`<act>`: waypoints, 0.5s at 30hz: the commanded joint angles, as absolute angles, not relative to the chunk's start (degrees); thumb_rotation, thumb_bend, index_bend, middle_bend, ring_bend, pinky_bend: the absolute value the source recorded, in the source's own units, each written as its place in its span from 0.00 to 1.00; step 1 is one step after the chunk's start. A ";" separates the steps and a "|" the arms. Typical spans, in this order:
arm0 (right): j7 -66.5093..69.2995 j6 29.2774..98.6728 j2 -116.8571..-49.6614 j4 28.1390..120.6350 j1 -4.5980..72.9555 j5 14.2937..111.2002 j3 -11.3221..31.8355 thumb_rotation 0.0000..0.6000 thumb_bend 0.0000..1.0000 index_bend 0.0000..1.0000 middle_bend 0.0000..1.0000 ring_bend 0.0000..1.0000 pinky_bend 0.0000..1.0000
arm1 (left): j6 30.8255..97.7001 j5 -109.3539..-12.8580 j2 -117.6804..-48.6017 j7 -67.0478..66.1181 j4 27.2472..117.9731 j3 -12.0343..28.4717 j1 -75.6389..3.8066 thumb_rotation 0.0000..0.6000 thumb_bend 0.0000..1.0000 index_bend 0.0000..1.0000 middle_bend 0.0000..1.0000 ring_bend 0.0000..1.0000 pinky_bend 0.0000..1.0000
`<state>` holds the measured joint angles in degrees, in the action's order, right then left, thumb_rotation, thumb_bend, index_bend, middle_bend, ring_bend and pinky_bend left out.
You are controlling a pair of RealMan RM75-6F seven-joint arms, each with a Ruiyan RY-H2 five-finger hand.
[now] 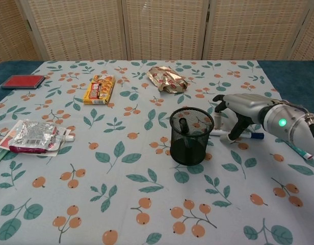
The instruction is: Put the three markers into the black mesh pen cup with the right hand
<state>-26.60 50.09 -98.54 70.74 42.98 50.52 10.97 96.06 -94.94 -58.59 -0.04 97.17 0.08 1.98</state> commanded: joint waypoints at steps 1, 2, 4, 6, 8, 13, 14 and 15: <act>-26.63 49.48 -99.25 69.57 43.38 50.00 11.03 1.00 0.28 0.48 0.03 0.00 0.00 | 96.23 -95.01 -58.59 0.09 97.07 0.12 2.01 1.00 0.40 0.02 0.16 0.05 0.26; -26.68 49.33 -99.50 69.13 43.50 49.85 11.05 1.00 0.28 0.49 0.03 0.00 0.00 | 96.30 -95.06 -58.59 0.19 97.01 0.13 2.02 1.00 0.40 0.02 0.16 0.05 0.26; -26.64 49.03 -100.04 68.21 43.76 49.62 11.15 1.00 0.29 0.52 0.05 0.00 0.00 | 96.52 -95.24 -58.57 0.46 96.80 0.13 2.06 1.00 0.40 0.02 0.16 0.06 0.26; -26.32 49.07 -100.37 67.77 43.89 49.73 11.35 1.00 0.29 0.56 0.06 0.00 0.00 | 96.68 -95.38 -58.60 0.63 96.54 0.15 2.07 1.00 0.40 0.01 0.16 0.05 0.26; -25.80 49.60 -100.39 67.81 43.84 50.26 11.59 1.00 0.29 0.61 0.09 0.00 0.00 | 96.81 -95.45 -58.66 0.81 96.33 0.20 2.06 1.00 0.40 0.01 0.16 0.05 0.26; -24.88 51.07 -98.10 70.67 43.30 50.96 12.47 1.00 0.30 0.71 0.14 0.00 0.00 | 97.30 -95.57 -58.75 1.24 95.79 0.37 2.12 1.00 0.40 0.01 0.16 0.05 0.26; -24.74 51.41 -97.29 71.76 43.10 51.05 12.65 1.00 0.30 0.72 0.14 0.00 0.00 | 97.37 -95.55 -58.76 1.22 95.76 0.38 2.15 1.00 0.40 0.01 0.16 0.05 0.26; -24.43 52.09 -95.89 73.70 42.72 51.44 12.89 1.00 0.30 0.72 0.14 0.00 0.00 | 97.43 -95.52 -58.76 1.19 95.73 0.39 2.18 1.00 0.40 0.01 0.16 0.05 0.26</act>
<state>-24.86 51.13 -97.68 71.44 43.25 50.99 12.42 97.42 -95.53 -58.76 1.20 95.74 0.39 2.17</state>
